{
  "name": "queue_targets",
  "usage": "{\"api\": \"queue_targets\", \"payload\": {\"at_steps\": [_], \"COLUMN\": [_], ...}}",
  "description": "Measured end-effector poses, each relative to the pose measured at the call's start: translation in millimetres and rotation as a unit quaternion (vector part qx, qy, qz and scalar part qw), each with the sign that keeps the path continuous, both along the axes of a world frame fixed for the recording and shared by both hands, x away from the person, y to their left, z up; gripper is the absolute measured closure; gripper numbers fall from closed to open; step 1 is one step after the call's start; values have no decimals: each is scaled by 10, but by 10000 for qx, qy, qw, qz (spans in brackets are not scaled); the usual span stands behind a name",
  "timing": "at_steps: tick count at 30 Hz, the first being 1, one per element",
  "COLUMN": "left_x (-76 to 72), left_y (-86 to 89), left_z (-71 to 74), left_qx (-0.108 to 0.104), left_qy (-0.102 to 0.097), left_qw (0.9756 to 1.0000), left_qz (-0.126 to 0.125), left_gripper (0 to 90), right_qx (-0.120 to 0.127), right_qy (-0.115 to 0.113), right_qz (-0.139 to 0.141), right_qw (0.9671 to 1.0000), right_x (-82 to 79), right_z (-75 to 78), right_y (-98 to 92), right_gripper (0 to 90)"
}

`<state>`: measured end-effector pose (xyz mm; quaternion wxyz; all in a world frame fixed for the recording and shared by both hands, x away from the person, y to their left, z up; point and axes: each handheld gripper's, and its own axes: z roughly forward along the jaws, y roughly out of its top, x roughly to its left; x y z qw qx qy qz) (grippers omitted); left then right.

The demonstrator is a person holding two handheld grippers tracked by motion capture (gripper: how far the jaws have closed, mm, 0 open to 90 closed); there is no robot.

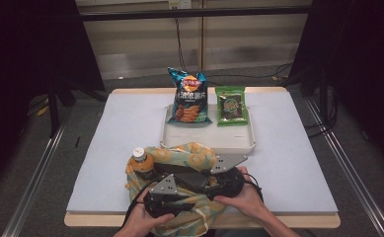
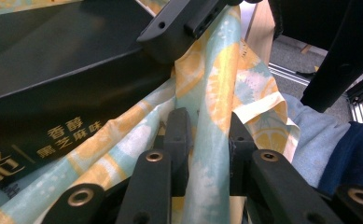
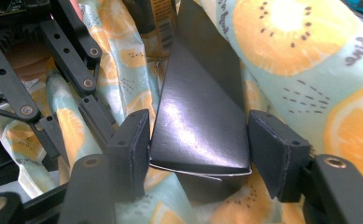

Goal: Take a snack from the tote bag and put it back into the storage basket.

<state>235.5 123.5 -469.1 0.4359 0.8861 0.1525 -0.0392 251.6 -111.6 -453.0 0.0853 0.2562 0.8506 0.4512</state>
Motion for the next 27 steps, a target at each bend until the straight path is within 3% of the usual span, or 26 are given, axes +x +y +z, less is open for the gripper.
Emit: {"api": "queue_targets", "payload": {"at_steps": [10, 15, 18, 27], "left_x": [-12, -14, -19, -6], "left_y": [5, 1, -2, 29], "left_z": [-1, -13, -12, 15], "left_qx": [44, 13, -20, -71], "left_qy": [39, 59, 62, -9], "left_qw": [10000, 10000, 10000, 10000], "left_qz": [-26, -44, -35, -22], "left_gripper": [758, 758, 755, 745], "right_qx": [-73, -315, -314, -191], "right_qy": [191, 48, -33, 40], "right_qz": [138, 70, -56, -236], "right_qw": [9997, 9995, 9995, 9995], "right_x": [72, 64, 60, 93], "right_z": [-89, -173, -220, -90], "right_y": [122, 209, 242, 188], "right_gripper": [371, 359, 380, 425]}}
